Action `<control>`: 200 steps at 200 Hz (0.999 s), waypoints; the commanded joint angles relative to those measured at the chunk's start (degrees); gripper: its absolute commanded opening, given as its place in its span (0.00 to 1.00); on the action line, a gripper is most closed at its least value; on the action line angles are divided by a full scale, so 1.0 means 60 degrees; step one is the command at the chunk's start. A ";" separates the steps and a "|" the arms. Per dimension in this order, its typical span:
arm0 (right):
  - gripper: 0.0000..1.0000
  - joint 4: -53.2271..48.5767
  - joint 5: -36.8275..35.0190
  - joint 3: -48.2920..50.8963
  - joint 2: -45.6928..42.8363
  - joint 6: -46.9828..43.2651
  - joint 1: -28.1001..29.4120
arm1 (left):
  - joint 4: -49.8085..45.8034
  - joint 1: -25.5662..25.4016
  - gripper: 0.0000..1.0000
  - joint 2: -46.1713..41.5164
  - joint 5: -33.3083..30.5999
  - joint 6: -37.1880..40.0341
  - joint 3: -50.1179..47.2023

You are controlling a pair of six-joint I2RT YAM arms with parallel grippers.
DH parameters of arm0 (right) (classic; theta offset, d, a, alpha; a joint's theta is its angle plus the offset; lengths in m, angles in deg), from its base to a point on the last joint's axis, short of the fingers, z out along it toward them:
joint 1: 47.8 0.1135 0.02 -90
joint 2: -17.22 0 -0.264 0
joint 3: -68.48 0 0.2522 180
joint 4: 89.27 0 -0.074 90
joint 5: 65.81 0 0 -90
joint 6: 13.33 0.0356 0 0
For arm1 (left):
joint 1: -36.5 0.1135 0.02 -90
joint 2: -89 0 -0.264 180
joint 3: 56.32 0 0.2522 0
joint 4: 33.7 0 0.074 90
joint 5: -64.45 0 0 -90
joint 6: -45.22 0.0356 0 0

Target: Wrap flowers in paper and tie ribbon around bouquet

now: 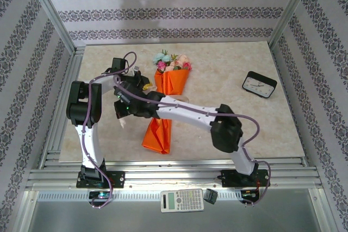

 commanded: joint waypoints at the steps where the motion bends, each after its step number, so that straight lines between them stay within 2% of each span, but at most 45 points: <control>1: 0.00 0.1320 0.2248 0.0643 -0.0497 -0.0965 -0.0375 | 0.0303 -0.0171 0.00 -0.0214 0.0327 -0.0105 -0.0074; 39: 0.00 0.1430 0.3743 0.0850 -0.0949 -0.0993 -0.0739 | 0.0390 -0.0301 0.00 -0.0319 0.0280 -0.0133 -0.0275; 82: 0.00 0.1645 0.4434 0.1544 -0.1909 -0.0661 -0.1134 | 0.0373 -0.0419 0.00 -0.0400 0.0203 -0.0140 -0.0337; 110: 0.00 0.1568 0.5367 0.1988 -0.2728 -0.0330 -0.1529 | 0.0418 -0.0529 0.00 -0.0533 0.0024 -0.0175 -0.0517; 164: 0.00 -0.0494 0.6427 0.3858 -0.4943 -0.0548 -0.2889 | 0.0733 -0.0707 0.00 -0.0855 -0.0291 -0.0491 -0.0848; 200: 0.00 -0.2245 0.5741 0.4870 -0.6148 -0.1326 -0.4242 | 0.0542 -0.0742 0.00 -0.1156 -0.0437 -0.0489 -0.1007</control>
